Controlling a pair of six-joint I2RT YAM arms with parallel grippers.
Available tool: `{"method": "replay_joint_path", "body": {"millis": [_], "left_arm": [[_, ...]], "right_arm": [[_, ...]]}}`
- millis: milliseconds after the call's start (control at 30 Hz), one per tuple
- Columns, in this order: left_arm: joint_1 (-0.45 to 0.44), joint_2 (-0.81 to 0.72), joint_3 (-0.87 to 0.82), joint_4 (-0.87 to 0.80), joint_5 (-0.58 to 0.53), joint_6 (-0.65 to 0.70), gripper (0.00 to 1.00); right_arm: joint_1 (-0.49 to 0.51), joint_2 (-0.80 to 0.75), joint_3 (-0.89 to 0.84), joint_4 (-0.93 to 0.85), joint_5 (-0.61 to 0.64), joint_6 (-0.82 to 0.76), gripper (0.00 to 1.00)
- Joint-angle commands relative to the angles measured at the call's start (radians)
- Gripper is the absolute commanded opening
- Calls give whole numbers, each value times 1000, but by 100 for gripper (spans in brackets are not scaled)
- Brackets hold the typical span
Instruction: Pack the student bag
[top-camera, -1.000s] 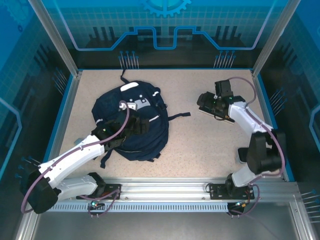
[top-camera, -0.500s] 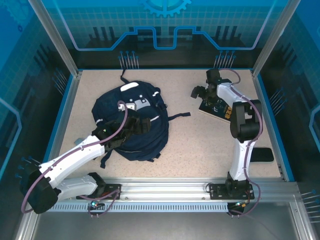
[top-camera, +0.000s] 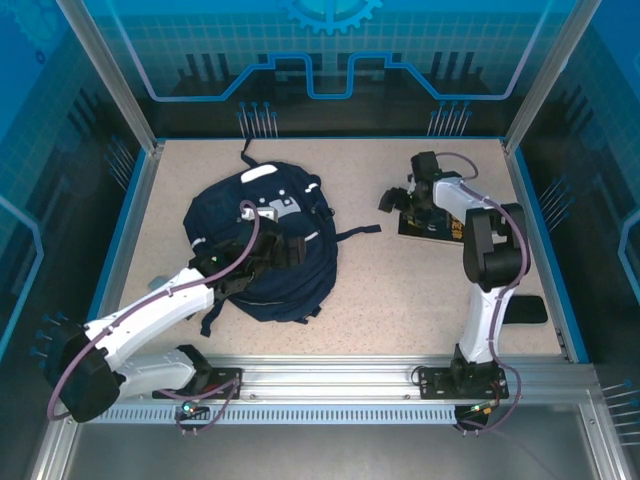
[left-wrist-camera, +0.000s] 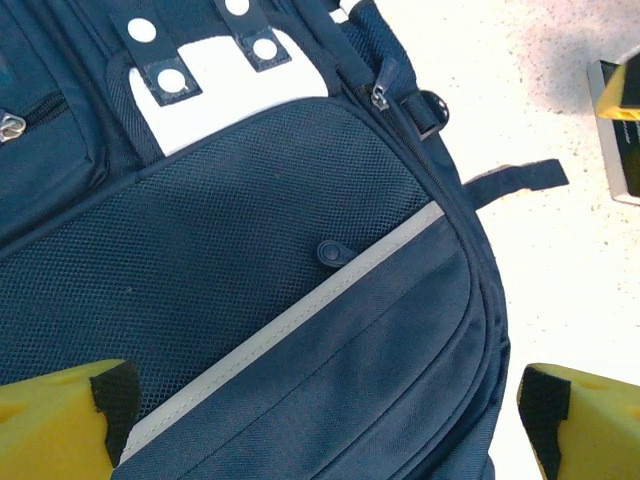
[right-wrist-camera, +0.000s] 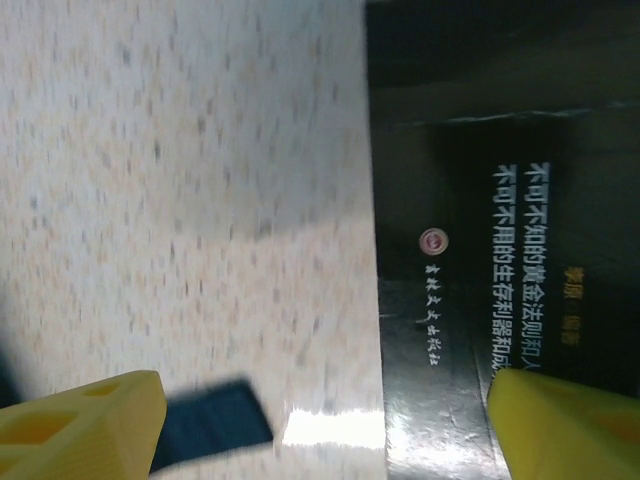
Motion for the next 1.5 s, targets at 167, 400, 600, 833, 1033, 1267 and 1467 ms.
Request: {"method": "replay_joint_path", "body": {"millis": [167, 400, 600, 833, 1033, 1267, 1467], "left_arm": [[7, 30, 5, 36, 19, 19, 99], [8, 54, 9, 51, 22, 13, 99], [6, 74, 38, 40, 26, 12, 99], [7, 64, 28, 30, 30, -9, 99], [6, 62, 39, 16, 41, -11, 99], [7, 83, 51, 21, 74, -6, 99], [6, 167, 124, 8, 159, 6, 99]], "right_arm": [[81, -217, -340, -22, -83, 50, 86], [123, -358, -505, -32, 27, 72, 85], [135, -339, -338, -111, 109, 18, 82], [135, -203, -188, -120, 201, 12, 64], [142, -123, -149, -112, 158, -3, 53], [159, -171, -284, -118, 129, -17, 52], [221, -313, -467, -134, 97, 11, 53]]}}
